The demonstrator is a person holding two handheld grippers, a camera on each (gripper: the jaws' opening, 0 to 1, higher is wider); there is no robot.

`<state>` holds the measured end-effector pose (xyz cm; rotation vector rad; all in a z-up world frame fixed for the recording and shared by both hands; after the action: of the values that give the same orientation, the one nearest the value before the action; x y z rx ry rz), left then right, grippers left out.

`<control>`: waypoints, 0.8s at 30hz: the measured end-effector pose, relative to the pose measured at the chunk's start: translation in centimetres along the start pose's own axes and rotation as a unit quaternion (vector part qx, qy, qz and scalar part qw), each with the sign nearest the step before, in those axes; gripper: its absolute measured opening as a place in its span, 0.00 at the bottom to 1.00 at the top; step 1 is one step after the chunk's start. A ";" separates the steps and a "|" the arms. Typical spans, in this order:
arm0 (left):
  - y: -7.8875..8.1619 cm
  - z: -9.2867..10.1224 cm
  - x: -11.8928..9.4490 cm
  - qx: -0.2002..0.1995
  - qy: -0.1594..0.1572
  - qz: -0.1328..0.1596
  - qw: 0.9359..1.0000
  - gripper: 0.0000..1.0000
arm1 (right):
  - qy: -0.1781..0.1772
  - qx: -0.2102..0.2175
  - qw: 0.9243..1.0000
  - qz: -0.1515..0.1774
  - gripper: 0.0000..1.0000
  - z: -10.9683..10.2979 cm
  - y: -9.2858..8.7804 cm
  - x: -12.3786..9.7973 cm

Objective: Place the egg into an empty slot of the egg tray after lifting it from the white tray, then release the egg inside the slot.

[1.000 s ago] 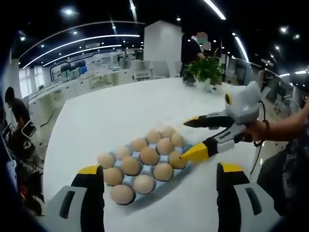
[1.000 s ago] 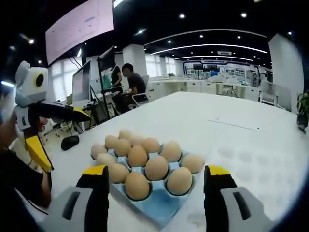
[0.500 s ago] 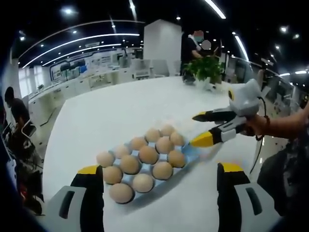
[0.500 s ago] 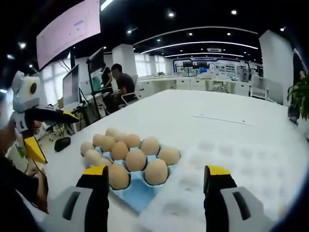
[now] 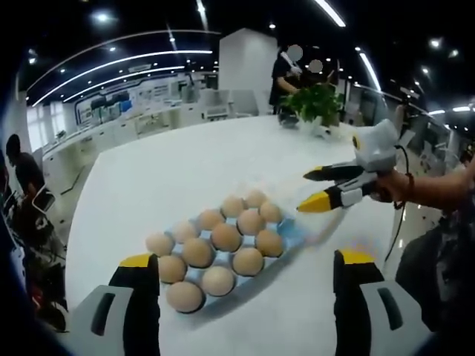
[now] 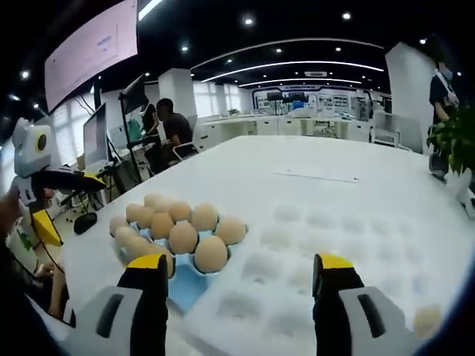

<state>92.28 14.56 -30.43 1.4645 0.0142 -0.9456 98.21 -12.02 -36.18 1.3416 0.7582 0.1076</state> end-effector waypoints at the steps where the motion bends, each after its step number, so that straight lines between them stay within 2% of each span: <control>1: 0.0 0.0 0.0 0.000 0.000 0.000 1.000 0.99 | -0.003 0.001 1.000 -0.002 0.83 0.2 -0.1 -0.1; 24: 0.5 0.0 0.6 0.009 -0.009 -0.003 1.000 0.99 | -0.057 0.012 0.998 -0.007 0.82 4.2 -1.4 -2.2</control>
<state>92.87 14.17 -30.36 1.4719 -0.0031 -0.9664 98.37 -16.98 -36.38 1.3540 0.6752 0.0104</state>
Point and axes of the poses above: the point that each gripper's makers call its tool centre point, and the gripper's own axes: x roughly forward along the fingers, z roughly to its right, y roughly out of its top, the point moved 9 cm from there along -x, roughly backward along the fingers, and after that the axes turned 9 degrees about -x, right-handed, at the moved point
